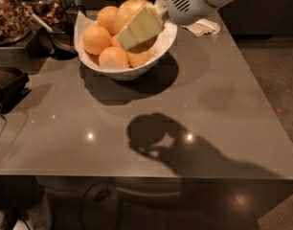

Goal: Pick orange from white bowl

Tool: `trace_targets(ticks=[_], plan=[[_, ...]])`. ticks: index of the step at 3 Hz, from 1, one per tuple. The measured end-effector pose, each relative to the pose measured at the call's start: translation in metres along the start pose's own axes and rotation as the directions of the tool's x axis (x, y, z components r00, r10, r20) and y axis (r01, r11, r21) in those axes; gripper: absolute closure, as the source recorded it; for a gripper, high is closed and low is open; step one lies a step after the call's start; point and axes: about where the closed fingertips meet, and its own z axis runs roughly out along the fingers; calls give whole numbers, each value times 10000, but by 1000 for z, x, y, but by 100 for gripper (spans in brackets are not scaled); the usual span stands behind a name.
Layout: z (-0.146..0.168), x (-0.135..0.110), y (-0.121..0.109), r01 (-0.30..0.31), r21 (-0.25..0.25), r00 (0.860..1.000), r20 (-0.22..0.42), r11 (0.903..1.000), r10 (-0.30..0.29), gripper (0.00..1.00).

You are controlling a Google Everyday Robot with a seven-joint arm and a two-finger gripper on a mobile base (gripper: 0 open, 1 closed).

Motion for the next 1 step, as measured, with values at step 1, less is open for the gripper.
trace_targets(ticks=[1], plan=[[3, 7, 2, -35, -20, 9999, -143, 10000, 35, 100]])
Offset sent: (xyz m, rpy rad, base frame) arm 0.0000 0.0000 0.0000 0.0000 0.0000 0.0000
